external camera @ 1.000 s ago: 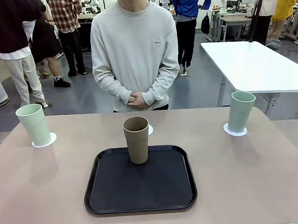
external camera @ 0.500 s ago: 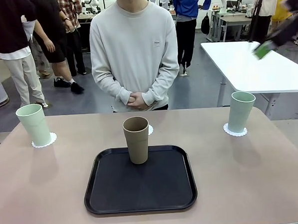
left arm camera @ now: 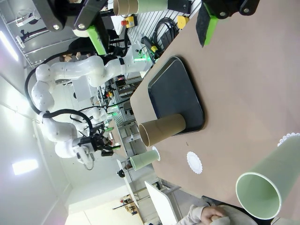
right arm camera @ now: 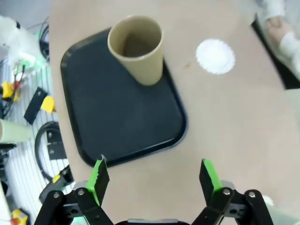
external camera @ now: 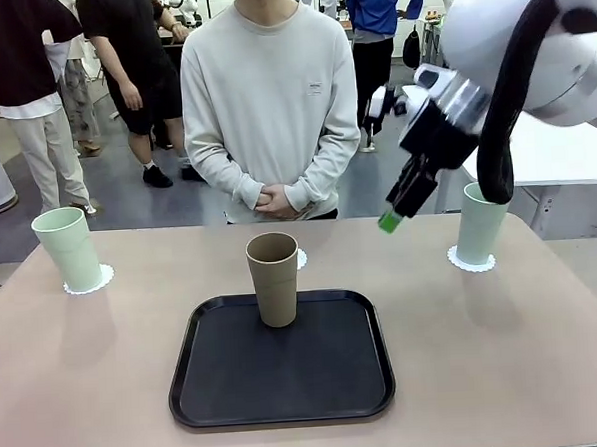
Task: Place coasters on the table and set cups on them.
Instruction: Take one Reusable plastic cup from the Flat Tray and place it on a coaster set by the human.
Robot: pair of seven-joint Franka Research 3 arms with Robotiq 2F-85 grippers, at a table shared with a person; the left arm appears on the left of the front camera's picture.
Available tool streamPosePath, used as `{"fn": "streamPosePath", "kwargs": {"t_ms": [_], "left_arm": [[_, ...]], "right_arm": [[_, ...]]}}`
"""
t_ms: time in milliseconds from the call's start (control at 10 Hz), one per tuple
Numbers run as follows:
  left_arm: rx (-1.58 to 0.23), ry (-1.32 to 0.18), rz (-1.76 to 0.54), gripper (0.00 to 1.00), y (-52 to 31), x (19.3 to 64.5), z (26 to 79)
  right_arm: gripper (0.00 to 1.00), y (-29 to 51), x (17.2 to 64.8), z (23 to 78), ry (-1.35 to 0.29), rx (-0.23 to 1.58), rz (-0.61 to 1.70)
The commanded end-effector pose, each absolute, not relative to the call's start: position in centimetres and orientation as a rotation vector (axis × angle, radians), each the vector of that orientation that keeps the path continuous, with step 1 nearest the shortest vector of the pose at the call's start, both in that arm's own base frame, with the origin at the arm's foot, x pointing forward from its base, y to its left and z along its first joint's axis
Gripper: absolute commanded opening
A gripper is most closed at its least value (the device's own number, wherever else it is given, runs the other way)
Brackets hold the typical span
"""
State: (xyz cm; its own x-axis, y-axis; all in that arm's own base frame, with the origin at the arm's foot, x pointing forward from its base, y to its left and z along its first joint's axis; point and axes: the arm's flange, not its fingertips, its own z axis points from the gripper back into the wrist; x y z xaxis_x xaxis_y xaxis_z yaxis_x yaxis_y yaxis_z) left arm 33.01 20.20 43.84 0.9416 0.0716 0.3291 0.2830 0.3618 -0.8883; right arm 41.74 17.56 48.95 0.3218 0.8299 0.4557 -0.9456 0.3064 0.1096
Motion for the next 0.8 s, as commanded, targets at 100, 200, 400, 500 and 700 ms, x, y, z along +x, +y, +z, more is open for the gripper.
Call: {"fn": "streamPosePath", "kwargs": {"t_ms": [100,200,400,500,700], "left_arm": [[-1.207,-0.348,-0.137,1.00,20.2,33.0,44.1],[-1.207,-0.348,-0.137,1.00,20.2,33.0,44.1],[-1.207,-0.348,-0.137,1.00,20.2,33.0,44.1],[-1.207,-0.348,-0.137,1.00,20.2,33.0,44.1],[-1.207,-0.348,-0.137,1.00,20.2,33.0,44.1]], "right_arm": [[1.00,16.0,42.7,48.0,-0.272,0.433,1.231],[1.00,15.7,42.7,47.6,-0.253,0.452,1.222],[1.00,16.0,42.5,46.9,-0.267,0.439,1.199],[1.00,16.0,42.5,46.9,-0.267,0.439,1.199],[1.00,16.0,42.5,46.9,-0.267,0.439,1.199]]}}
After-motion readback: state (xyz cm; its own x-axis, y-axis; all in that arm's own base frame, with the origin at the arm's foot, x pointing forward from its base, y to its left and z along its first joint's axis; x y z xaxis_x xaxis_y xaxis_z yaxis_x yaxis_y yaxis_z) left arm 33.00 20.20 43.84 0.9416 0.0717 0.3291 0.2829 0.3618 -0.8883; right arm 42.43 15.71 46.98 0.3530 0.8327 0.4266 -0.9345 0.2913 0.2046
